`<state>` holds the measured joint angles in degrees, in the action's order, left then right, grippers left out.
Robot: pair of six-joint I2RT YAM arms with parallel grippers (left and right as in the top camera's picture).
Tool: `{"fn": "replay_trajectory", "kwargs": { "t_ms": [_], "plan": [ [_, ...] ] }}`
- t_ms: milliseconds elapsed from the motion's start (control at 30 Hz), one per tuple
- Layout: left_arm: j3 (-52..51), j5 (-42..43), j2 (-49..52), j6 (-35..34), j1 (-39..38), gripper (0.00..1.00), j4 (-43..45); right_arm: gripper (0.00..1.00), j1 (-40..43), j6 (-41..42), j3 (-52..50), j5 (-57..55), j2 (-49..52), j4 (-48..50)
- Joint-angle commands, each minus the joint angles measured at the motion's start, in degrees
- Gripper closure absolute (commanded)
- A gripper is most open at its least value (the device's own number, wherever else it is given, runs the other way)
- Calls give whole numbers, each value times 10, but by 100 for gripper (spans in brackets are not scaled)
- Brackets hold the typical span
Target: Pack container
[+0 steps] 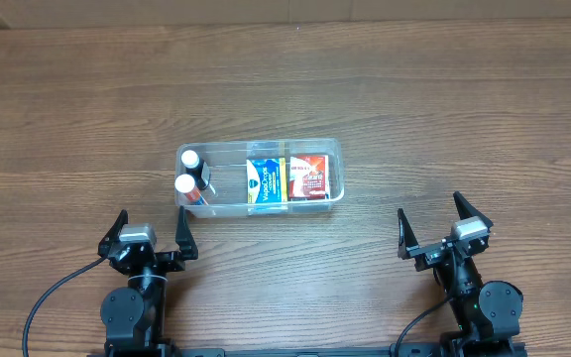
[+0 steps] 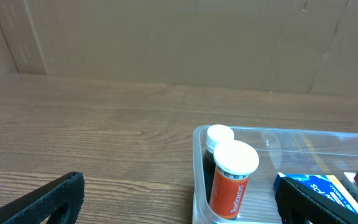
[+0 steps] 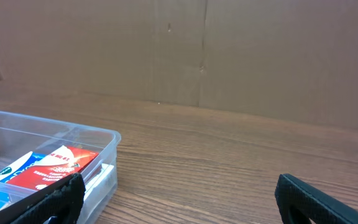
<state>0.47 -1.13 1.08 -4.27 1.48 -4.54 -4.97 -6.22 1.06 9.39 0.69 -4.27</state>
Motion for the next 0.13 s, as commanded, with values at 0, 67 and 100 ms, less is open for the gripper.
{"fn": "replay_trajectory", "kwargs": {
  "t_ms": [0, 67, 100],
  "plan": [
    [-1, -5, -2, 0, -4, 0, 1, 0, -3, -2, -6, -5, -5, 3],
    [-1, -5, -2, 0, -4, 0, 1, 0, -3, -2, -6, -5, -5, 3],
    [-1, -5, -2, 0, -4, 0, 1, 0, -3, -2, -6, -5, -5, 3]
  ]
}}
